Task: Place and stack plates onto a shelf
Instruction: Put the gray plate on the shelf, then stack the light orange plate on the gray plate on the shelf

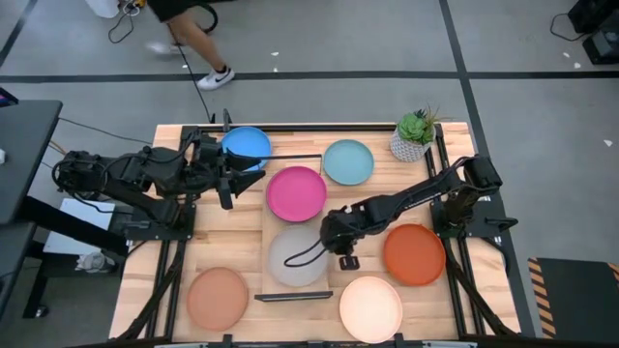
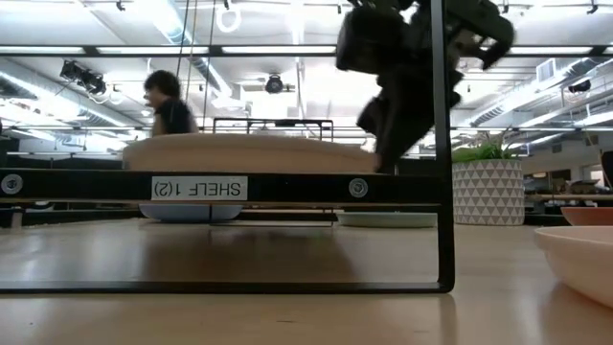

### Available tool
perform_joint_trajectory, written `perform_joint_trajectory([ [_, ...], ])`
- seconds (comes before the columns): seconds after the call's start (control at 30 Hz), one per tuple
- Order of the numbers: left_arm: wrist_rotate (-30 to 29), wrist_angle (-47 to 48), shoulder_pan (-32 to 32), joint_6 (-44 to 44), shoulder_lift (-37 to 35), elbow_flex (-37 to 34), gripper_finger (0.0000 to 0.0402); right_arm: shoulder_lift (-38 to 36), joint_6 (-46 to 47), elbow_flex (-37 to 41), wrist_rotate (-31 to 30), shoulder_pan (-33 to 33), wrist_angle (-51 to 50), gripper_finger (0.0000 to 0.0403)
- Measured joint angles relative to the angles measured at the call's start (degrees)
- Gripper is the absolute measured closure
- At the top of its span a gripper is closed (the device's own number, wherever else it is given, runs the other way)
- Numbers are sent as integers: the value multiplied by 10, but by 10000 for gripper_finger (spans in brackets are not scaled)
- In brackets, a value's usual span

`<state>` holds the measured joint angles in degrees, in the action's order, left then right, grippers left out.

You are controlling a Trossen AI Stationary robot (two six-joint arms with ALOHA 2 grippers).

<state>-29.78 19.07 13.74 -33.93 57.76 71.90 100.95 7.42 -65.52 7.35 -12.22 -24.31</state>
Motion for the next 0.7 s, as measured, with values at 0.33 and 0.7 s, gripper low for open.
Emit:
perform_joint_trajectory([
  [0.33, 0, 0, 0, -3, 0, 0, 155, -4, 9, 0, 5, 1, -27, 332],
  [0.7, 0, 2, 0, 0, 0, 0, 154, -79, 48, 0, 133, -42, -196, 332],
])
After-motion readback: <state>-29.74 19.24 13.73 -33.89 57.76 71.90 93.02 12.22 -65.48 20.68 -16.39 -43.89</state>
